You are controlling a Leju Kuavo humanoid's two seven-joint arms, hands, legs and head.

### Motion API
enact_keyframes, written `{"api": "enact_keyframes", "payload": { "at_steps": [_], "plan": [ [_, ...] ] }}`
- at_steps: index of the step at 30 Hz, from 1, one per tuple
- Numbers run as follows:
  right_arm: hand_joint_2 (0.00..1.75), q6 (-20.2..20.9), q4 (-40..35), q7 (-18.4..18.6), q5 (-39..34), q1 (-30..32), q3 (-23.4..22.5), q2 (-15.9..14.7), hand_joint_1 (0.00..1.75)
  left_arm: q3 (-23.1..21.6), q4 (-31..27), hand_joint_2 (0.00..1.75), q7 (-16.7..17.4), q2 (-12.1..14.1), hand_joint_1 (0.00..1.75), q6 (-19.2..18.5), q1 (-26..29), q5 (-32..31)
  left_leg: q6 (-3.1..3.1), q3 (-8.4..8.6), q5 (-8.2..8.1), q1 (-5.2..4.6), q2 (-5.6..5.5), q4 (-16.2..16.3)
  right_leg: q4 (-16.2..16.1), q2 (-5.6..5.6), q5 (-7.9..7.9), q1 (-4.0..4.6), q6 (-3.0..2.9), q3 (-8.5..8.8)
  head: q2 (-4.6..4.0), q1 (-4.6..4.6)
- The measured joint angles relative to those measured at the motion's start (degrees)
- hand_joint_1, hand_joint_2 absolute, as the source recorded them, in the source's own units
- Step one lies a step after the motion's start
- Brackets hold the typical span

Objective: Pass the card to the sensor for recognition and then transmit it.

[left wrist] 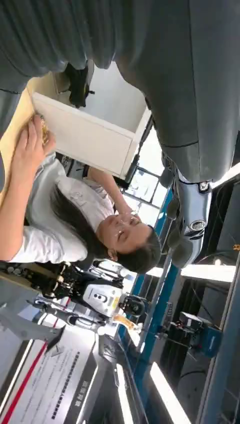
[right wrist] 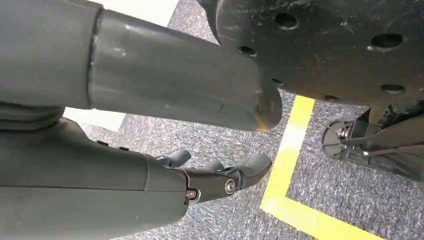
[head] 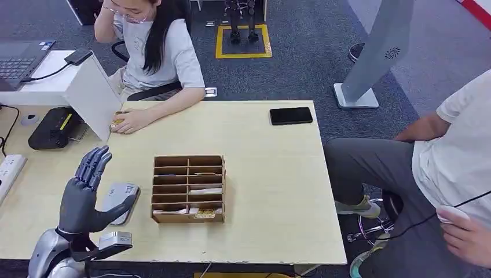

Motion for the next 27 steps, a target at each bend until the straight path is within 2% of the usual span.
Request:
{"api": "enact_keyframes", "payload": {
  "at_steps": [5, 10, 16, 19, 27],
  "plan": [
    [0.0, 0.1, 0.0, 0.0, 0.0, 0.0, 0.0, -0.1, 0.0, -1.6, 1.1, 1.75, 0.4, 0.7, 0.0, 0.8, 0.0, -1.6, 0.02, -0.01, -0.02, 0.0, 0.0, 0.0, 0.0, 0.0, 0.0, 0.0, 0.0, -0.02, 0.0, 0.0],
    [0.0, 0.0, 0.0, -0.1, 0.1, 0.1, 0.0, -0.1, 0.0, -3.6, 1.3, 1.75, 0.4, 1.4, 0.0, 0.4, 0.0, 0.1, 0.02, -0.01, -0.02, 0.0, 0.0, 0.0, 0.0, 0.0, 0.0, 0.0, 0.0, -0.01, 0.0, 0.0],
    [0.0, 0.0, 0.0, -0.3, 0.1, 0.1, 0.0, -0.1, 0.0, -4.7, 1.3, 1.75, 0.2, 2.8, 0.0, -1.6, 0.1, 2.5, 0.02, -0.01, -0.02, 0.0, 0.0, 0.0, 0.0, 0.0, 0.0, 0.0, 0.0, -0.01, 0.0, 0.02],
    [0.0, 0.0, 0.0, -0.6, 0.1, 0.1, 0.1, -0.1, 0.0, -4.7, 1.3, 1.75, -1.3, 3.0, 0.0, -3.5, 0.3, 5.2, 0.02, -0.02, -0.02, 0.01, 0.0, 0.0, 0.0, 0.0, 0.0, 0.0, 0.0, -0.01, 0.0, 0.0],
    [0.0, 0.1, 0.0, -0.9, 0.1, 0.1, 0.3, -0.2, 0.0, -5.3, 1.3, 1.75, -2.5, 4.3, 0.0, -4.9, 0.7, 3.3, 0.02, -0.03, -0.02, 0.0, 0.0, 0.0, 0.0, -0.01, 0.0, 0.0, 0.0, -0.01, 0.0, 0.02]
  ]
}}
